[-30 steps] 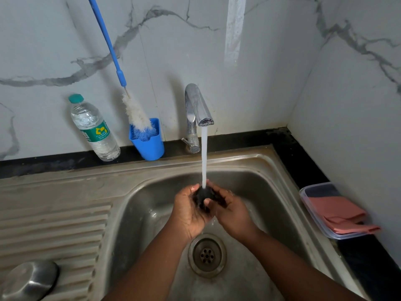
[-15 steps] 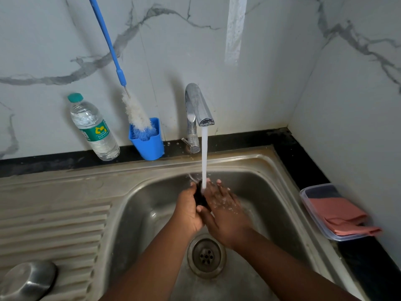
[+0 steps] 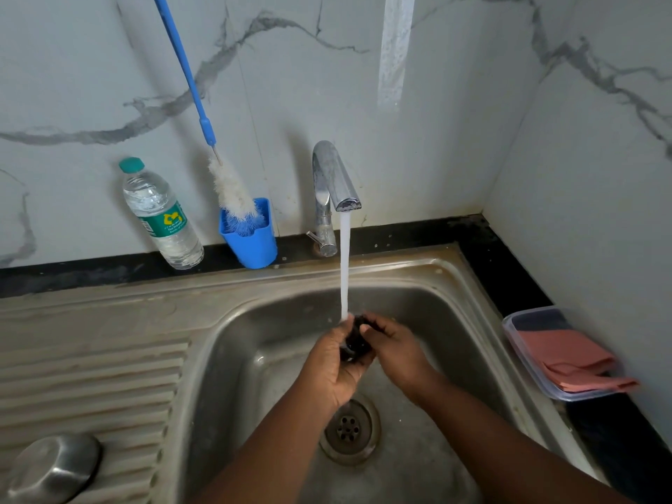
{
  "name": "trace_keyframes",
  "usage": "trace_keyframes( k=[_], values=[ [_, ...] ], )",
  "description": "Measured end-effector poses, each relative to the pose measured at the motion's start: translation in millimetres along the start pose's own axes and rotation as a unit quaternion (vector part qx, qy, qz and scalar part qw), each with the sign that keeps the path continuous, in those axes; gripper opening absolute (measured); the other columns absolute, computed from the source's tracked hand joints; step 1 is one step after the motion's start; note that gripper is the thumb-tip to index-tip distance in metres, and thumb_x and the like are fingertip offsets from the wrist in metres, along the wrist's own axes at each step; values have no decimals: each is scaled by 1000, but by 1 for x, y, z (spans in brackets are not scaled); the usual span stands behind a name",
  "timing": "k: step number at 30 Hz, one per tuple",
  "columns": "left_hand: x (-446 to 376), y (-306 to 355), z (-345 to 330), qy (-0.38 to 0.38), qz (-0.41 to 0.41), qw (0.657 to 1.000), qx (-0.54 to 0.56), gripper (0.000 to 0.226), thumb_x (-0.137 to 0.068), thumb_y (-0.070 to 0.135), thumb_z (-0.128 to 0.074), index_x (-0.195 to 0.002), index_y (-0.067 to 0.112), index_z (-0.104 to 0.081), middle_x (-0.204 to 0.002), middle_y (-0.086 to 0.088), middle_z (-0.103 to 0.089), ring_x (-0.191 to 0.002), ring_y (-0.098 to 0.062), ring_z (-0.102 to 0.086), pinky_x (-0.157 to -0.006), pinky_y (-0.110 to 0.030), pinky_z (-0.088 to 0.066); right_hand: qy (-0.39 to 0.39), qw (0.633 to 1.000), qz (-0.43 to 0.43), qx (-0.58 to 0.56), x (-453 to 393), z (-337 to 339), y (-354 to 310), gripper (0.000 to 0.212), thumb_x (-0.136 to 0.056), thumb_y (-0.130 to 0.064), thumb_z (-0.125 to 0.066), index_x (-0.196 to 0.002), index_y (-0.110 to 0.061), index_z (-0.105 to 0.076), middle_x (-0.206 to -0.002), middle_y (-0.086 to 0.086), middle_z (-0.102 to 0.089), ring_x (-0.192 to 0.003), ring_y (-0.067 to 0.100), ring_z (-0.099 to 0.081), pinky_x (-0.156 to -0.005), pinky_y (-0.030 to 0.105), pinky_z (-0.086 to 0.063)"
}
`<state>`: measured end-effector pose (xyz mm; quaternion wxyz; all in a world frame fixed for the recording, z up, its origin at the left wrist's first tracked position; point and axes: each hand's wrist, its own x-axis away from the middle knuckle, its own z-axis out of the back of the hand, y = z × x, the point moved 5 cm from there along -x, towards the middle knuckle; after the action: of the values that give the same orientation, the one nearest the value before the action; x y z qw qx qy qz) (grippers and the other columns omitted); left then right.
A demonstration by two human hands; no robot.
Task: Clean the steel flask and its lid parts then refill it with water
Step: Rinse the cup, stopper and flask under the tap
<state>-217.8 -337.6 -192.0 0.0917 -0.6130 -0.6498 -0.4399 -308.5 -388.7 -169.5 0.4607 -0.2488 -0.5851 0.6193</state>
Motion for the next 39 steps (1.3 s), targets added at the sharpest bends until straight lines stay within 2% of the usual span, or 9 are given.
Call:
trace_keyframes(
  k=[4, 8, 11, 14, 16, 21, 30, 36, 39],
  values=[
    [-2, 15, -1, -25, -23, 999, -13, 21, -94, 0, -49, -113, -3, -58, -110, -28, -61, -97, -33, -63, -77, -39, -58, -45, 996, -20, -78, -3, 3, 5, 33, -87, -1, -64, -104, -29, -69, -102, -7, -73, -99, 6, -67, -83, 17, -51],
    [-1, 23, 0, -44, -48, 997, -48, 29, -96, -4, -42, -118, 1, -61, -107, -23, -64, -85, -26, -65, -61, -29, -58, -27, 993, -42, -106, -10, 4, 15, 48, -77, -7, -78, -119, -24, -63, -119, -1, -67, -110, 17, -64, -93, 36, -54],
    [1, 28, 10, -47, -66, 995, -62, 37, -94, -5, -45, -125, 5, -60, -115, -24, -64, -84, -26, -65, -59, -30, -58, -37, 990, -46, -127, -14, 3, 13, 61, -71, 6, -78, -120, -25, -58, -124, 4, -63, -110, 19, -63, -90, 38, -56],
    [-1, 27, 26, -11, -54, 995, -82, 33, -96, 10, -51, -128, 9, -60, -117, -21, -66, -94, -29, -64, -68, -36, -54, -49, 994, -33, -88, -11, -4, 8, 99, -70, 16, -72, -142, -36, -27, -118, -8, -61, -108, 12, -61, -86, 35, -57],
    [-2, 22, 35, 24, -23, 996, -80, 33, -98, 23, -54, -125, 6, -59, -105, -18, -67, -86, -27, -62, -67, -35, -51, -49, 999, 2, -20, -8, -11, 6, 116, -73, 12, -72, -151, -36, -1, -113, -15, -60, -112, 10, -59, -97, 37, -52],
    [-4, 14, 45, 43, 23, 996, -72, 33, -96, 33, -57, -107, 4, -68, -86, -12, -70, -69, -20, -58, -60, -28, -44, -84, 979, 105, 155, 2, -31, 2, 120, -82, -12, -73, -141, -42, 27, -119, -17, -53, -111, -2, -55, -105, 20, -39],
    [-17, 4, 30, -57, 52, 996, 47, 32, -91, 9, -47, -112, -7, -64, -95, -21, -68, -80, -24, -65, -57, -23, -54, -18, 986, 99, 133, 3, -24, 0, 120, -71, -18, -81, -141, -49, 12, -129, -14, -47, -123, 3, -49, -108, 27, -39],
    [-17, -9, 21, -66, 43, 997, 10, 29, -97, 6, -44, -113, -8, -63, -94, -23, -69, -73, -25, -70, -59, -29, -60, 32, 972, 87, 218, 3, -5, 8, 113, -71, -39, -78, -150, -41, 3, -133, -10, -53, -127, 12, -45, -102, 35, -42],
    [-19, -8, 20, -28, 22, 999, -38, 24, -93, 5, -54, -109, -9, -65, -94, -21, -70, -74, -24, -67, -64, -30, -57, 7, 980, 42, 192, 3, 1, 13, 108, -71, -32, -80, -152, -30, -9, -138, -3, -49, -128, 16, -46, -104, 33, -40]
  ],
)
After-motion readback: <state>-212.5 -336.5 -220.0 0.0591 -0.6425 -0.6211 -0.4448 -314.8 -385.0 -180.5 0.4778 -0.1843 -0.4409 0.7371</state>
